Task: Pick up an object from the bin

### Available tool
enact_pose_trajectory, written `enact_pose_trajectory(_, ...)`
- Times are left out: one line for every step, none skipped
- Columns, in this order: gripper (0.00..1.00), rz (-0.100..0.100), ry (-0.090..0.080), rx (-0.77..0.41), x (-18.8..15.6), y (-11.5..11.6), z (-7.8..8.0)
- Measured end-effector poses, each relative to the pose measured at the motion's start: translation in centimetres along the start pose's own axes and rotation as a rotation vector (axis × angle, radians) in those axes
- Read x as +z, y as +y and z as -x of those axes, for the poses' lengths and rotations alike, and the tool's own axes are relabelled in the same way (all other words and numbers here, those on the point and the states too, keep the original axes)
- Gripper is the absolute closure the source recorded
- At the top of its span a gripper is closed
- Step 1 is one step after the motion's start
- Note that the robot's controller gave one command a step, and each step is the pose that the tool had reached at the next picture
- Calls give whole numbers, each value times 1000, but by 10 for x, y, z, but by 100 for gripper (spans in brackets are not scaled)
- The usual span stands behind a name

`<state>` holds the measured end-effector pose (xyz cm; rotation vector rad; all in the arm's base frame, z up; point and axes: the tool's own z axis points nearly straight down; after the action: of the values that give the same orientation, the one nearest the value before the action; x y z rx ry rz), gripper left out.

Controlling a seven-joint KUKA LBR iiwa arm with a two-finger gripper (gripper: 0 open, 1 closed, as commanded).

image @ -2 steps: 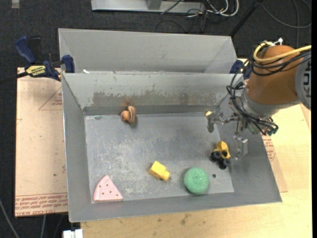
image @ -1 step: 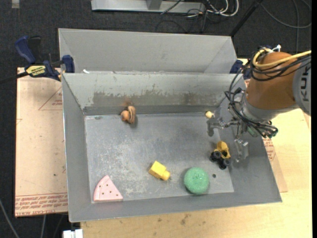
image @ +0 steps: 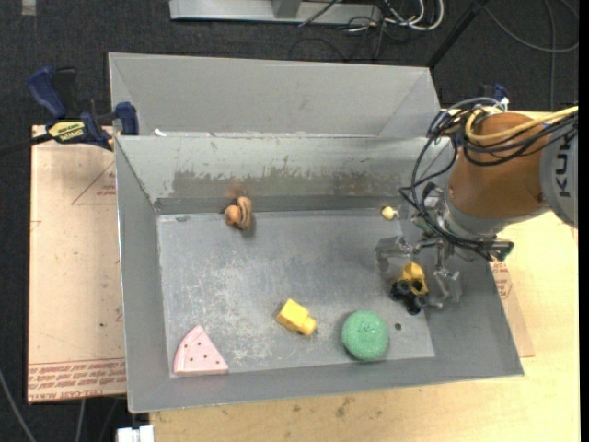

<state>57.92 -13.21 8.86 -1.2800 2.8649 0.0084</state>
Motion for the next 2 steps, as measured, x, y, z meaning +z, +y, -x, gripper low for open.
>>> enact_pose_trajectory(100, 1, -4, 21, 18, 12, -3)
enact_pose_trajectory(100, 1, -4, 20, 18, 12, -3)
